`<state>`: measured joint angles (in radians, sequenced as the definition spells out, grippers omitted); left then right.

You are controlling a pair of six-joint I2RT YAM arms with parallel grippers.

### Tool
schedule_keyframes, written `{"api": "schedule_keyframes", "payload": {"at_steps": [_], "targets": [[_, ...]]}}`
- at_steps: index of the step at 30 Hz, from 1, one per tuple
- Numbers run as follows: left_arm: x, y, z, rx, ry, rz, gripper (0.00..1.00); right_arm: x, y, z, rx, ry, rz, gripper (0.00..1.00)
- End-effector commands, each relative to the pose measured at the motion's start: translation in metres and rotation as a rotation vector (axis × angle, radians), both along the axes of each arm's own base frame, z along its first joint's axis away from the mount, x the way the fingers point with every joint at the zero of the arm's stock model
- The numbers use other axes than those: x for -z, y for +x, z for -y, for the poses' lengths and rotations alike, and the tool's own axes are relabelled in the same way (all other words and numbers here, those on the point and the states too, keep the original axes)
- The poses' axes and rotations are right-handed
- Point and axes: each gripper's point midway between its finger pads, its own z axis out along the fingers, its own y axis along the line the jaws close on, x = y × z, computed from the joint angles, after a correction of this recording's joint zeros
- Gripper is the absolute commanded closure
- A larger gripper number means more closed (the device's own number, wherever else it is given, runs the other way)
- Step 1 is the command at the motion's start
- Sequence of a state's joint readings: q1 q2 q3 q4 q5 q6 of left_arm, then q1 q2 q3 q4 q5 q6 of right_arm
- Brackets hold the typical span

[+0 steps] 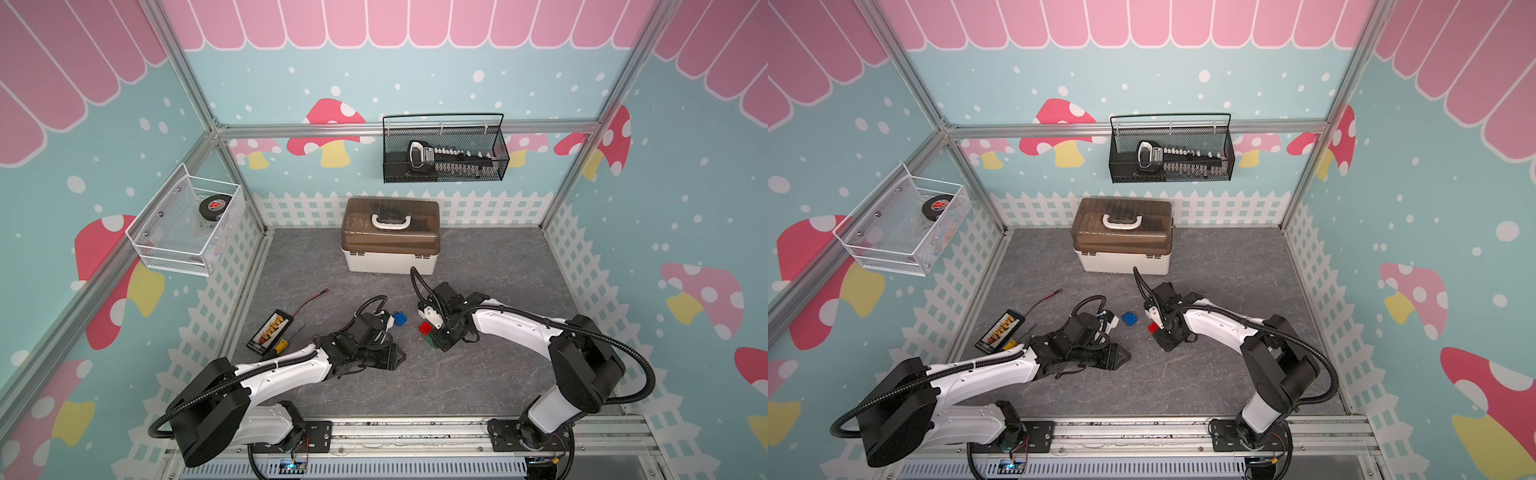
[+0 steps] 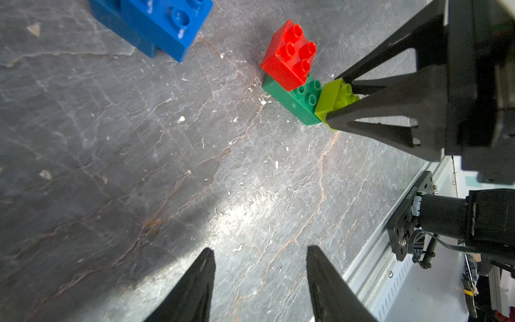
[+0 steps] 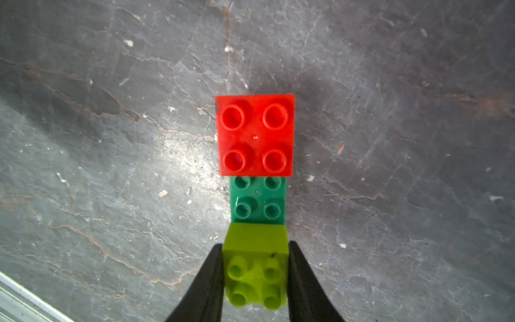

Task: Assemble the letter y with lego
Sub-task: Assemble the lego brick with the lego brick.

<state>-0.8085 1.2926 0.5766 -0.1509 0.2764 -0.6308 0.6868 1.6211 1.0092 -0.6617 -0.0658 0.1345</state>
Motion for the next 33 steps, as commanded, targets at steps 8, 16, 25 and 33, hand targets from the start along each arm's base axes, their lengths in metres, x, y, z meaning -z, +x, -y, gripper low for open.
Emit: {"api": "schedule_keyframes", "payload": {"at_steps": [8,16,25,33], "targets": [[0.001,0.002,-0.004,-0.016,0.010,0.029,0.45,0.023,-0.011,0.010,-0.018,-0.092,-0.114,0.66],[0.000,0.005,-0.009,-0.046,0.022,0.045,0.45,0.016,-0.006,0.006,-0.007,-0.076,-0.098,0.63],[-0.007,0.014,-0.023,-0.117,0.061,0.078,0.45,-0.031,0.014,-0.012,0.004,0.018,-0.002,0.42],[-0.012,0.023,-0.079,-0.317,0.222,0.107,0.39,-0.054,0.026,-0.009,0.054,0.032,0.085,0.40]]}}
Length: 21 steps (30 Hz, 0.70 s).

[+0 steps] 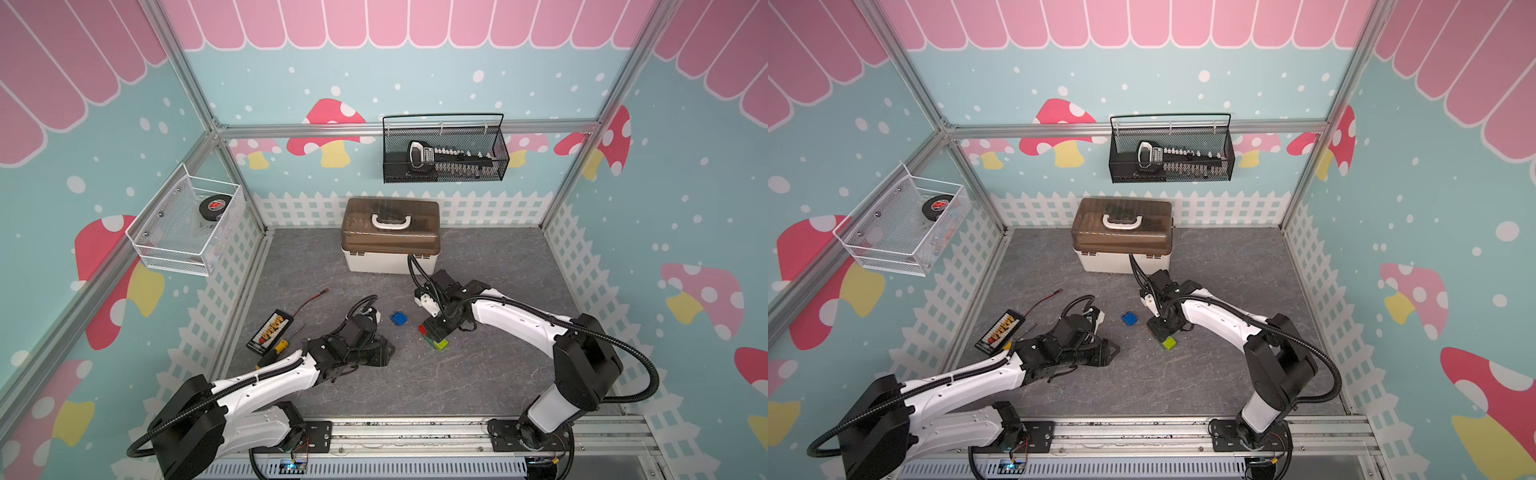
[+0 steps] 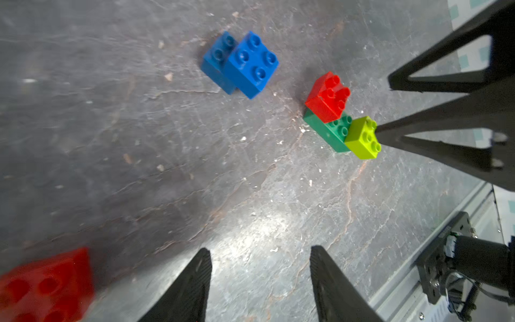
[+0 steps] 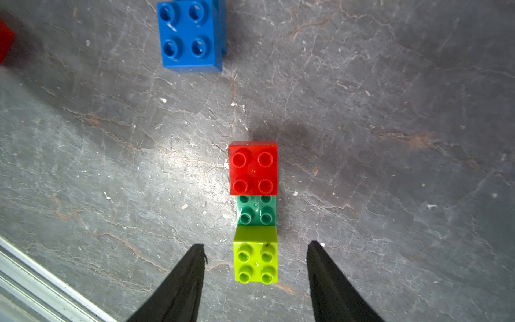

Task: Assemble the letter y with lego
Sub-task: Assemble the lego brick with the lego brick, then move the lego brick at the center of the board.

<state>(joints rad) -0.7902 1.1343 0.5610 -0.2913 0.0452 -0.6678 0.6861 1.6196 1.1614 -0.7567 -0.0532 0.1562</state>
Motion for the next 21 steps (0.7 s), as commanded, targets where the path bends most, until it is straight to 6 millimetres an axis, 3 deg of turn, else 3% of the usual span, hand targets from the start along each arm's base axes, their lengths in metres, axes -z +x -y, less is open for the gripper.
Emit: {"api": "schedule_keyframes", "payload": {"at_steps": [1,6,12,21], "targets": [[0.002,0.005,-0.042,-0.153,0.129,-0.007,0.37,-0.015,0.005,0.004,0.036,0.005,0.040,0.39],[0.007,-0.001,-0.075,-0.242,0.235,-0.083,0.34,-0.027,0.010,0.006,0.089,0.031,0.083,0.38],[0.021,-0.002,-0.088,-0.281,0.346,-0.177,0.34,-0.043,0.012,-0.002,0.117,0.113,0.105,0.38],[0.047,0.003,-0.095,-0.308,0.425,-0.255,0.40,-0.045,0.006,0.002,0.121,0.133,0.116,0.38]]}}
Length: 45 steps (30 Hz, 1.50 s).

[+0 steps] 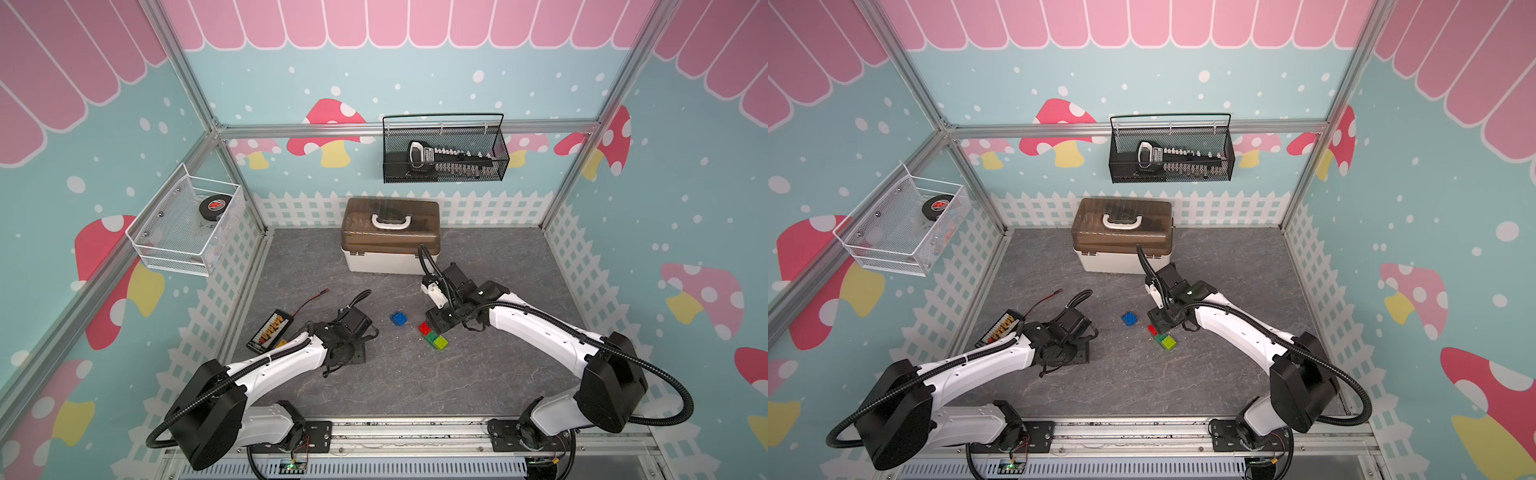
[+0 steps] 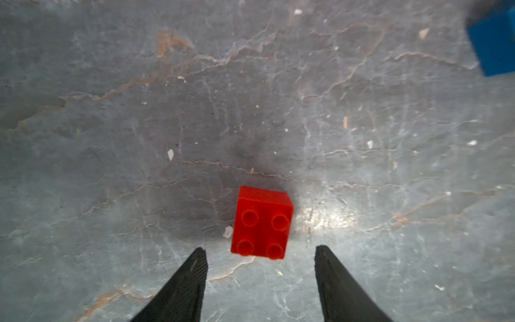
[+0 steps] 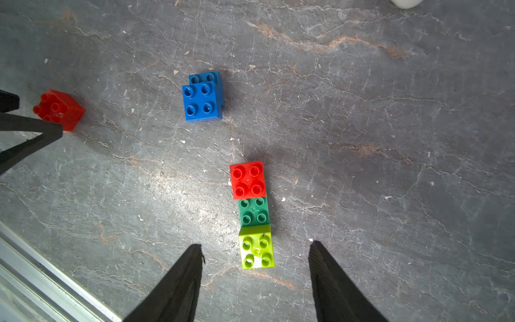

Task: Assemble the letter y with lego
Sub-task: Move the lego brick at the center of the board.

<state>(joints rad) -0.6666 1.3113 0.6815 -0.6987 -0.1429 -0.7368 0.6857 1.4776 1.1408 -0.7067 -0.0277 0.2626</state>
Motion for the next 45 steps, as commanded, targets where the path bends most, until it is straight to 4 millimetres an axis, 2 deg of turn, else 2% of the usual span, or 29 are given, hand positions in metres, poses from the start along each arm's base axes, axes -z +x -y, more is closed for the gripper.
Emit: {"api": "schedule_keyframes", "payload": {"at_steps": [1,9,13,16,20,24,29,37,39,41,45], "targets": [[0.001,0.007,-0.004,-0.035,0.023,-0.001,0.41,-0.001,-0.003,0.004,0.012,0.016,-0.003,0.38],[0.008,0.018,0.005,-0.024,0.020,-0.003,0.53,0.001,-0.004,0.006,0.010,0.013,-0.006,0.39],[0.013,0.019,0.010,-0.016,0.009,-0.020,0.66,0.002,-0.004,0.005,0.007,0.013,-0.008,0.39],[0.012,0.019,0.018,-0.005,-0.019,-0.030,0.80,0.004,-0.005,0.006,0.007,0.008,-0.010,0.39],[0.002,0.024,0.038,0.023,-0.072,-0.025,0.89,0.005,-0.006,0.008,0.014,0.007,-0.006,0.39],[-0.003,0.025,0.067,0.075,-0.107,-0.041,0.89,0.005,-0.006,0.013,0.025,0.004,-0.001,0.39],[0.005,0.018,0.103,0.156,-0.129,-0.095,0.92,0.008,-0.007,0.020,0.040,-0.001,0.004,0.39],[0.011,0.006,0.137,0.261,-0.151,-0.154,0.92,0.014,-0.010,0.026,0.058,-0.005,-0.007,0.39],[0.015,0.002,0.143,0.282,-0.152,-0.176,0.89,0.016,-0.010,0.026,0.059,-0.002,-0.011,0.39],[0.019,-0.001,0.144,0.291,-0.143,-0.193,0.81,0.017,-0.010,0.027,0.062,-0.006,-0.013,0.39],[0.015,0.001,0.144,0.297,-0.145,-0.176,0.59,0.022,-0.011,0.025,0.049,-0.005,-0.029,0.38]]}}
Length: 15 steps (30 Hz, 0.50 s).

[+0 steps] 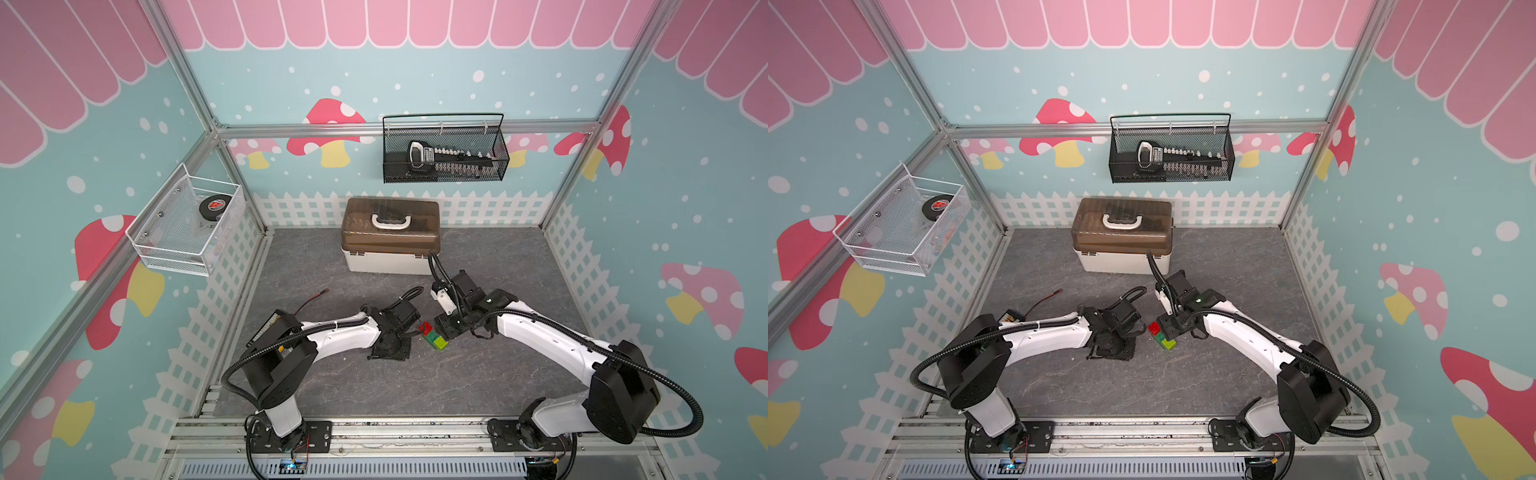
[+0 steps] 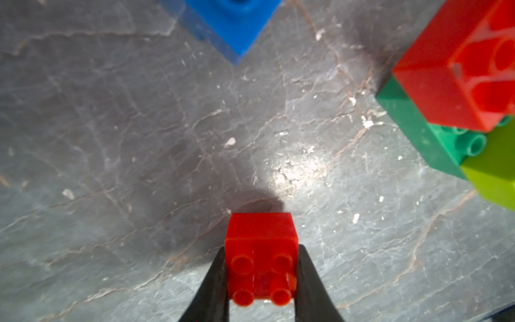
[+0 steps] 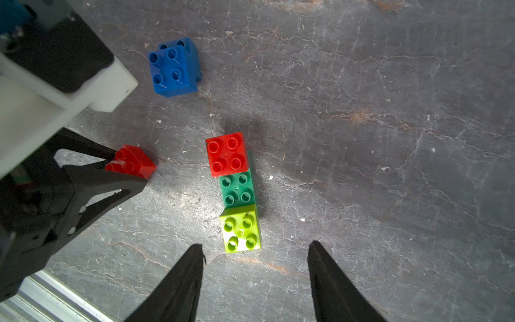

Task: Assemble the letter y with lego
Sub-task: Move the lego brick at the center of the board.

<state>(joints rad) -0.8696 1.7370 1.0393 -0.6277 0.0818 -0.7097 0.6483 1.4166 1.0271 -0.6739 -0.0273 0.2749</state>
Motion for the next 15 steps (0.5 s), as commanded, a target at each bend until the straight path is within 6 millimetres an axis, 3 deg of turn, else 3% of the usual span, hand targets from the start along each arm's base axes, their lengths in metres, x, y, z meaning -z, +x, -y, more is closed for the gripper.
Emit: {"api": "schedule_keyframes", "payload": {"at_steps": [1,6,15], "targets": [[0.001,-0.006,-0.001,0.016,0.009,-0.021,0.56,0.006,-0.003,0.000,-0.004,0.008,-0.017,0.38],[-0.010,-0.005,-0.007,0.005,0.002,0.018,0.50,0.017,-0.003,-0.009,-0.033,0.021,-0.055,0.37],[-0.049,0.002,-0.026,-0.051,-0.068,0.163,0.49,0.048,-0.008,-0.019,-0.075,-0.005,-0.137,0.37]]}}
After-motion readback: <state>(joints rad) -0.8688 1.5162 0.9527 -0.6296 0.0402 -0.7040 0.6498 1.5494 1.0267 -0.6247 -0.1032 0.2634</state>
